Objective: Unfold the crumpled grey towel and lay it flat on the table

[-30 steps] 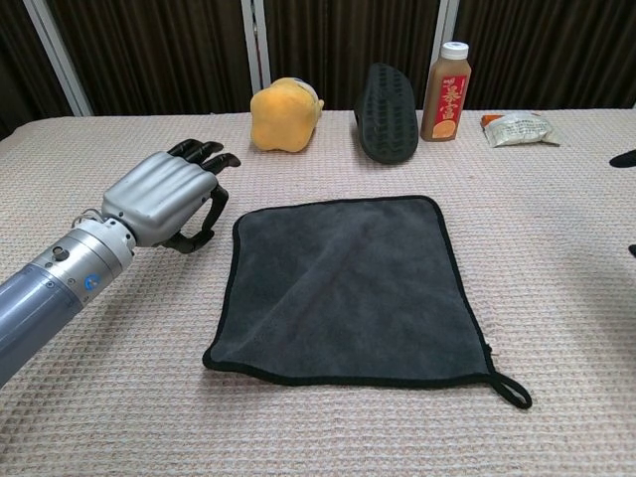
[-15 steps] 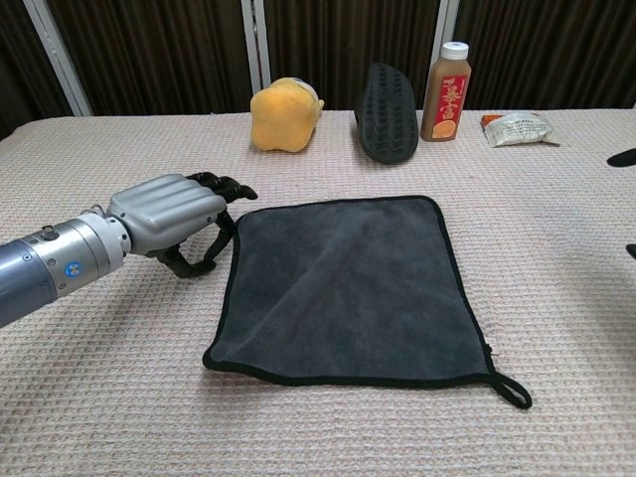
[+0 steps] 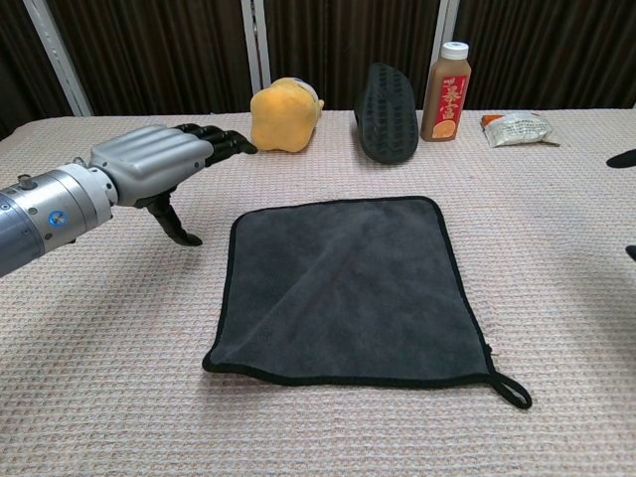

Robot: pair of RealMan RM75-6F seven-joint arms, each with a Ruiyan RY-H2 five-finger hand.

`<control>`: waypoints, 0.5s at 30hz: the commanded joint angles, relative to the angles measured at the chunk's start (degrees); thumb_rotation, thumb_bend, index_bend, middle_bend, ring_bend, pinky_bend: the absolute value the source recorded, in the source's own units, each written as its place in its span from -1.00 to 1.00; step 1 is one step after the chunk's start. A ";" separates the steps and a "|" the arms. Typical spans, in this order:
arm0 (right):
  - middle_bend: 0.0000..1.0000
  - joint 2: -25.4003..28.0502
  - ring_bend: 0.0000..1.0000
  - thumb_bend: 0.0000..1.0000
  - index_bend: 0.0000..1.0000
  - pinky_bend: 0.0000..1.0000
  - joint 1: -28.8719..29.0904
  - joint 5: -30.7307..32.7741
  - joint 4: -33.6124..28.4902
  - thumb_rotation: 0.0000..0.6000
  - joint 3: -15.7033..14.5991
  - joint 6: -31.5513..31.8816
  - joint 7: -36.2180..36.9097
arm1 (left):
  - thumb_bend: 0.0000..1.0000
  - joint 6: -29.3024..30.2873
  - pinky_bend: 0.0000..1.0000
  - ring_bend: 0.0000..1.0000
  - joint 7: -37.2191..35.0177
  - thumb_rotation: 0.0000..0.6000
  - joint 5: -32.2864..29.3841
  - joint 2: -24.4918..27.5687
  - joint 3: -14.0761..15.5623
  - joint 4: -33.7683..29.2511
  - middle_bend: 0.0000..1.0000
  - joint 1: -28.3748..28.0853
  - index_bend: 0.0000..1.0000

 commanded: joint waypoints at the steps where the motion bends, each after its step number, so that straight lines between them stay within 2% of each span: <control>1: -0.89 -0.02 -1.00 -0.21 -0.75 -0.97 -0.10 -0.12 -0.04 1.00 -0.09 0.11 0.05 | -0.12 -5.62 -0.88 -1.00 1.59 1.00 -1.95 2.60 1.71 -2.85 -1.00 -0.97 -1.00; 3: -0.89 0.06 -1.00 -0.21 -0.75 -0.97 -0.07 -0.17 -0.20 1.00 0.03 0.16 0.13 | 0.09 -9.42 -0.88 -1.00 3.60 1.00 -3.96 3.86 2.72 -4.35 -1.00 -1.75 -1.00; 6: -0.89 0.16 -1.00 -0.21 -0.75 -0.97 -0.08 -0.11 -0.24 1.00 0.07 0.11 0.18 | 0.21 -12.62 -0.88 -1.00 6.40 1.00 -6.61 4.65 3.74 -5.46 -1.00 -2.56 -1.00; 15: -0.89 0.00 -1.00 -0.21 -0.75 -0.97 -0.42 -0.42 0.21 1.00 -0.35 0.31 0.55 | 0.28 -14.72 -0.88 -1.00 11.21 1.00 -10.79 3.50 5.46 -5.13 -0.96 -3.86 -0.96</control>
